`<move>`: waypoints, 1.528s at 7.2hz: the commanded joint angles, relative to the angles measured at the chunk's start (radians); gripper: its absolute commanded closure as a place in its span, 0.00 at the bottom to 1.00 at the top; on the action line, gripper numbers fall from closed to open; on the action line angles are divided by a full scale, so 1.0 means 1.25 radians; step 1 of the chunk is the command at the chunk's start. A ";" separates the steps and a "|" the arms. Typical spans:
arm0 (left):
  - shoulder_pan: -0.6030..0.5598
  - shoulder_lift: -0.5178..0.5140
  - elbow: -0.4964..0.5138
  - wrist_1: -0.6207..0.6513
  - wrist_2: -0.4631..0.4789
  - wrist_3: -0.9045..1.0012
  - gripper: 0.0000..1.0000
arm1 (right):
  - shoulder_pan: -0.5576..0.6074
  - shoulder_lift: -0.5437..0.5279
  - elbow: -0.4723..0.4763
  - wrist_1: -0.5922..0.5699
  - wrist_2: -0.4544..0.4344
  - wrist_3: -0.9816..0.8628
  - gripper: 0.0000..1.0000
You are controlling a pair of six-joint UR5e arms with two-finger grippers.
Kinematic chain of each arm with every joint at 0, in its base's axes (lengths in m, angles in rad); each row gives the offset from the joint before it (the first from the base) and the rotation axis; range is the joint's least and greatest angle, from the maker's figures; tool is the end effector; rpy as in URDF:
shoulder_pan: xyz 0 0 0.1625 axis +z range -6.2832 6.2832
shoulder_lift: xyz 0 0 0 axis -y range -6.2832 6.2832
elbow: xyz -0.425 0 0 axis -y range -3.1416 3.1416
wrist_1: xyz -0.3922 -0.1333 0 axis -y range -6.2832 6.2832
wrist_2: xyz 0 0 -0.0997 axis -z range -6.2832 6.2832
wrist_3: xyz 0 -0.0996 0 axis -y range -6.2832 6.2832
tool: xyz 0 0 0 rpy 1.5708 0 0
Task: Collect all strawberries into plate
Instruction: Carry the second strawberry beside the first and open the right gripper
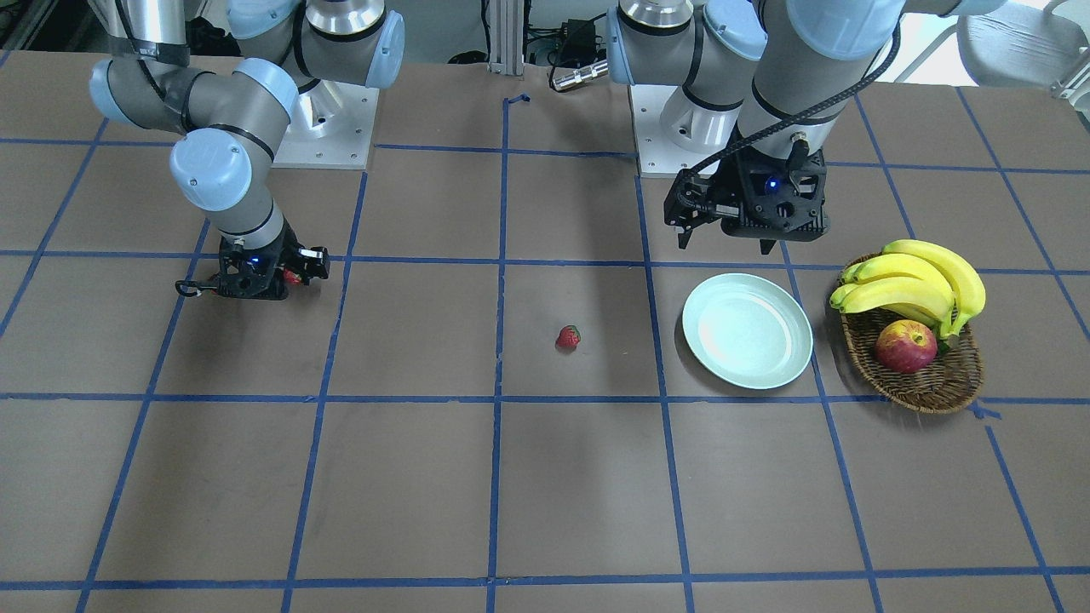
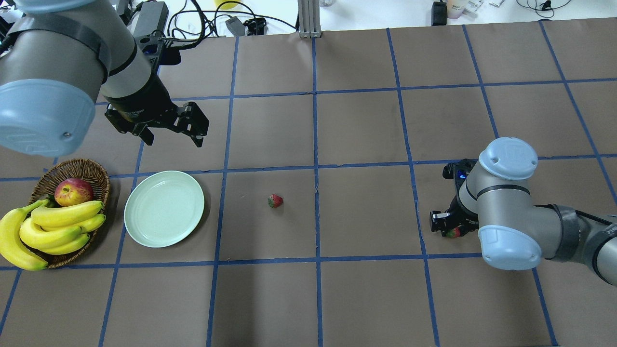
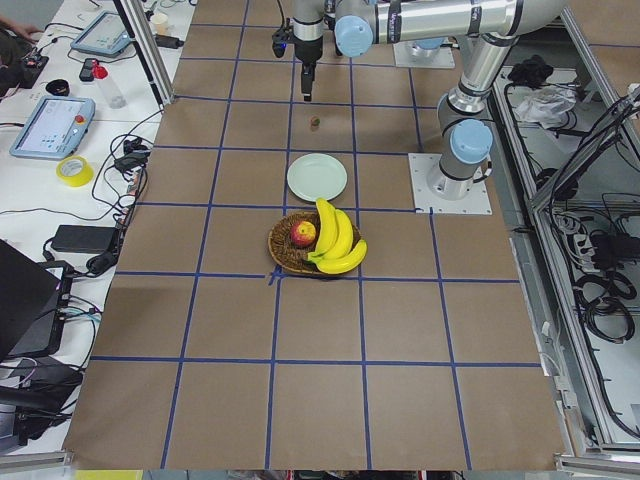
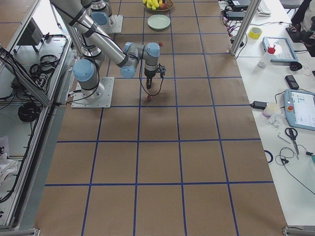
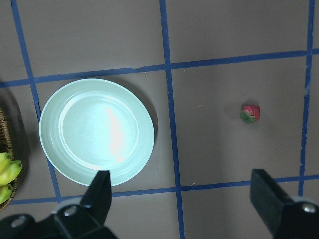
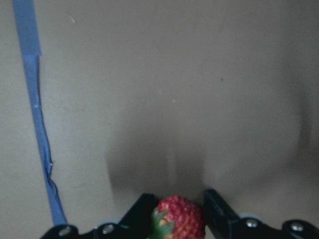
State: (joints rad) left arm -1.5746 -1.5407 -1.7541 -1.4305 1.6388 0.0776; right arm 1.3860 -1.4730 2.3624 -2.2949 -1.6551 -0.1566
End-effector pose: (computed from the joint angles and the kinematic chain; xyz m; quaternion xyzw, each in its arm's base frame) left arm -0.1283 -0.4727 0.4268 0.0409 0.9986 0.0077 0.0337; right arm 0.0547 -0.3872 0.1666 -0.0106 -0.9957 -0.0884 0.0274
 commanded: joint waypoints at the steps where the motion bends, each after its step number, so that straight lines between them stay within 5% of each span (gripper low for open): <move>1: 0.008 -0.020 -0.025 0.042 0.055 -0.001 0.00 | 0.009 -0.001 -0.054 0.068 -0.010 0.013 0.59; 4: 0.007 -0.029 0.031 0.044 0.083 0.013 0.00 | 0.131 0.044 -0.208 0.175 0.071 0.150 0.59; 6: 0.001 -0.036 0.012 0.045 0.098 -0.002 0.00 | 0.288 0.115 -0.305 0.152 0.174 0.408 0.58; 8: 0.001 -0.017 0.024 0.052 0.087 -0.002 0.00 | 0.416 0.197 -0.391 0.086 0.178 0.603 0.57; 11: -0.001 -0.039 0.025 0.062 0.055 -0.063 0.00 | 0.482 0.279 -0.431 -0.010 0.234 0.740 0.48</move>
State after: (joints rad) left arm -1.5736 -1.5787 -1.7242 -1.3577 1.7368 0.0280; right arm 1.9623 -1.1648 1.8356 -2.2635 -1.3752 0.7157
